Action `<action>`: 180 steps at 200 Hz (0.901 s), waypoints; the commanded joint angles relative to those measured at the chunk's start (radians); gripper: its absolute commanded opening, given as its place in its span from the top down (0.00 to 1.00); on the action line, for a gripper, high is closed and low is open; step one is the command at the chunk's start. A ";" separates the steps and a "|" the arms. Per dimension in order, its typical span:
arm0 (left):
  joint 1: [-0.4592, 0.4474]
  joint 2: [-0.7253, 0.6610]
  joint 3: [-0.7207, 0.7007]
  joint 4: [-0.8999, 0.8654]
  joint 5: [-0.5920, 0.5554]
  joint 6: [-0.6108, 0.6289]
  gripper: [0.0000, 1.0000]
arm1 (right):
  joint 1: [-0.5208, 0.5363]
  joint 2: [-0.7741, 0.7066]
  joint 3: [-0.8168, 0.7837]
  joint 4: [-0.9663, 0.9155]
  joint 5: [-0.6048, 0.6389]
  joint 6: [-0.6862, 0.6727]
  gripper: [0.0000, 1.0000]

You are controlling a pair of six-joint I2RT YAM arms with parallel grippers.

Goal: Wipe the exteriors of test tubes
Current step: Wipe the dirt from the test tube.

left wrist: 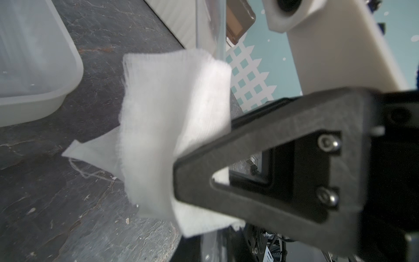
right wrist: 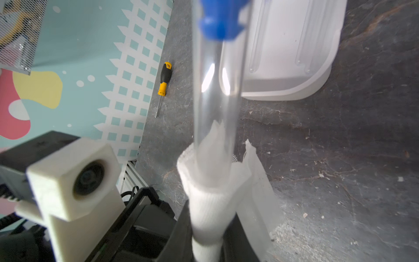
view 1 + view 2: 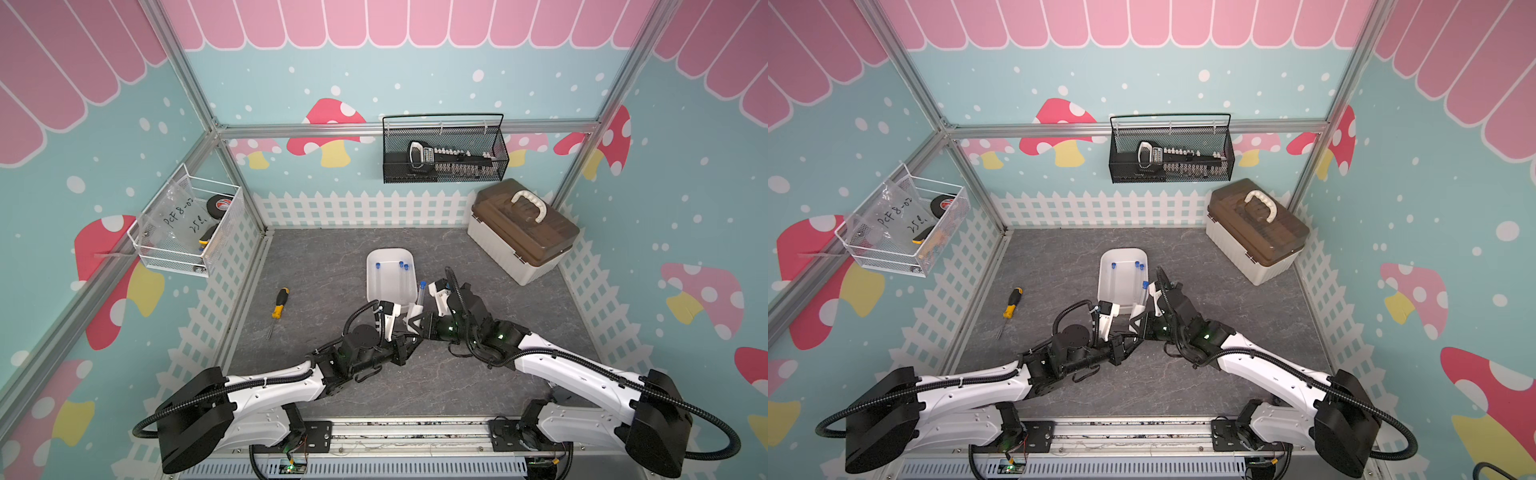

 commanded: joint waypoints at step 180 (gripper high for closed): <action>-0.009 -0.037 -0.018 -0.005 0.004 -0.005 0.92 | 0.022 -0.022 0.020 -0.083 0.048 -0.036 0.79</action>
